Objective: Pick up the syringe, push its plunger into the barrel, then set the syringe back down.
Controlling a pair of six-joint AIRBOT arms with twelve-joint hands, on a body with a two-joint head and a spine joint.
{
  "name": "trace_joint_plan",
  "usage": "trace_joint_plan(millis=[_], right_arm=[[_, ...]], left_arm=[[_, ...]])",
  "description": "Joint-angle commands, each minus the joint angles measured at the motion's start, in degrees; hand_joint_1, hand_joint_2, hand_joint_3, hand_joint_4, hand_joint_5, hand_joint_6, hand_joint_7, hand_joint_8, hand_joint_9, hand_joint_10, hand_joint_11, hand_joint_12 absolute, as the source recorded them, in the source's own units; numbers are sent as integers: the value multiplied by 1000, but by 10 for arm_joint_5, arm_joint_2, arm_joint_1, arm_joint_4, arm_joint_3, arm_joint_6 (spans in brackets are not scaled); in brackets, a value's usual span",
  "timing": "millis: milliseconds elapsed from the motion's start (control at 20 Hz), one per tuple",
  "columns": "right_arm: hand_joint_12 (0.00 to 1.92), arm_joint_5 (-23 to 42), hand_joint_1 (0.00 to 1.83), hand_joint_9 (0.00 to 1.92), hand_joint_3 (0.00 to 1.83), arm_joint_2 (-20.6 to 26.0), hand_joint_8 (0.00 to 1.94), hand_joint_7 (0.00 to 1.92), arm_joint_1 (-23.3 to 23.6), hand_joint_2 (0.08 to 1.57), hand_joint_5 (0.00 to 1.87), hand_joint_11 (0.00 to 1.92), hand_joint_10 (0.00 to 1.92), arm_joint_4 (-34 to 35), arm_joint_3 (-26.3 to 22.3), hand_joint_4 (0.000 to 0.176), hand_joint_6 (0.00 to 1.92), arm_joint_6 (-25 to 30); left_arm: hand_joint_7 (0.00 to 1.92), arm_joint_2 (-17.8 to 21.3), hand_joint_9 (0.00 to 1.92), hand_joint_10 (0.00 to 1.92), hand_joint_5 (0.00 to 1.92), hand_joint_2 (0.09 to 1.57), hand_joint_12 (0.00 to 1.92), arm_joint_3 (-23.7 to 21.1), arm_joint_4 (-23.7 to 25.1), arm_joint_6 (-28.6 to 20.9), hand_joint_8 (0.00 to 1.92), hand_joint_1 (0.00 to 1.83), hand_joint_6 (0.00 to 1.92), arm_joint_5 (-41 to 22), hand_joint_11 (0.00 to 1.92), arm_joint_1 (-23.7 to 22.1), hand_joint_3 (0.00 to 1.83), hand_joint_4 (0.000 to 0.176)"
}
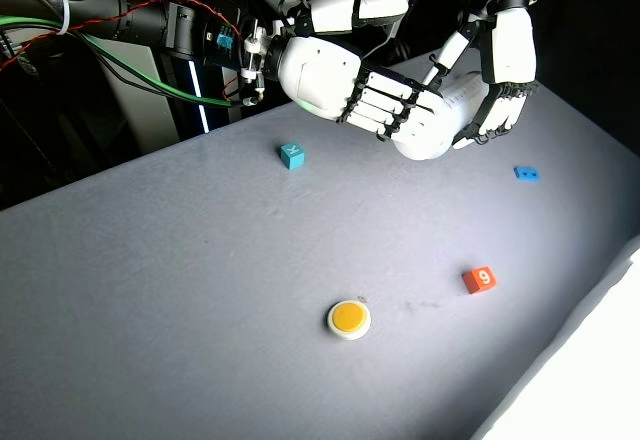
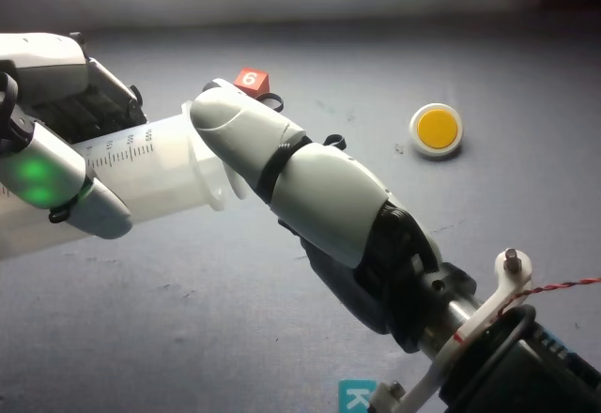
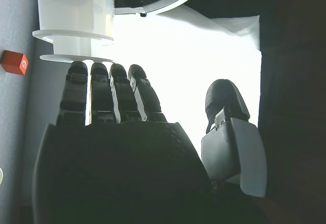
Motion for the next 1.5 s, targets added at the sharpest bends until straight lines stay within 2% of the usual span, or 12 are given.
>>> trace_joint_plan(millis=[0, 200, 250, 350, 650, 850, 900, 950, 1000, 1200, 1300, 1450], right_arm=[[0, -57, 0, 0, 1, -13, 0, 1, 7, 1197, 23, 0, 0, -112, -17, 0, 0, 10], [0, 1, 0, 0, 3, 29, 10, 25, -7, 1204, 46, 0, 0, -141, -17, 0, 10, 7], [0, 18, 0, 0, 2, 49, 4, 13, -6, 1201, 32, 0, 0, -152, -17, 0, 3, 8], [0, 23, 0, 0, 0, 98, 0, 0, 0, 1198, 15, 0, 0, -157, -18, 0, 0, 26], [0, 9, 0, 0, 2, 237, 0, 0, -4, 1203, 24, 0, 0, -158, -21, 0, 3, 60], [0, -19, 0, 0, 2, 306, 3, 10, -6, 1204, 29, 0, 0, -222, -21, 0, 4, 66], [0, -32, 0, 0, 3, 323, 3, 10, -15, 1205, 29, 0, 0, -238, -22, 0, 4, 73], [0, -37, 0, 0, 3, 334, 3, 11, -22, 1206, 31, 0, 0, -240, -21, 0, 4, 74], [0, -45, 0, 0, 1, 343, 1, 7, -29, 1203, 27, 0, 0, -249, -19, 0, 2, 74], [0, -19, 0, 0, 3, 373, 4, 18, -76, 1209, 36, 0, 0, -375, 11, 0, 4, 74], [0, -16, 0, 0, 1, 378, 0, 0, -85, 1205, 7, 0, 0, -441, 30, 0, 0, 74], [0, -37, 0, 0, 3, 378, 0, 0, -91, 1211, 13, 0, 0, -505, 56, 0, 4, 84]], left_arm=[[1012, -7, 880, 1009, 956, 1115, 1577, -1, -23, -44, 982, 1216, 1042, -126, 501, -13, 0, 26], [1024, -7, 889, 1007, 953, 1112, 1564, 0, -21, -44, 966, 1219, 1046, -126, 510, -13, 0, 22], [1026, -6, 852, 1232, 939, 1115, 1544, 0, -20, -44, 936, 1341, 1038, -126, 519, -12, 1, 0], [1021, -6, 837, 1299, 915, 1121, 1539, 1, -18, -44, 942, 1368, 1064, -126, 507, -12, 2, 0], [1027, -2, 836, 1289, 903, 1123, 1521, 0, -15, -44, 901, 1368, 1121, -126, 500, -10, 0, 0], [1029, -1, 829, 1305, 898, 1124, 1522, -1, 3, -44, 902, 1368, 1115, -130, 505, -6, 1, 0], [1024, -1, 842, 1106, 911, 1122, 1500, -2, 10, -44, 942, 1247, 1122, -130, 507, -2, 1, 0], [1035, -1, 834, 1250, 899, 1124, 1494, -3, 22, -44, 875, 1343, 1147, -130, 515, 1, 0, 0], [1047, -3, 848, 1270, 900, 1119, 1487, -3, 29, -44, 853, 1364, 1128, -130, 531, 5, 0, 0], [1048, -25, 855, 1278, 926, 1113, 1502, 5, 65, -44, 871, 1372, 1063, -130, 536, 35, 0, 0], [1022, -36, 830, 1318, 895, 1127, 1551, 12, 80, -44, 887, 1367, 1132, -136, 529, 50, 1, 0], [1040, -60, 836, 1311, 921, 1120, 1587, 25, 94, -44, 876, 1370, 1076, -137, 519, 79, 0, 0]])
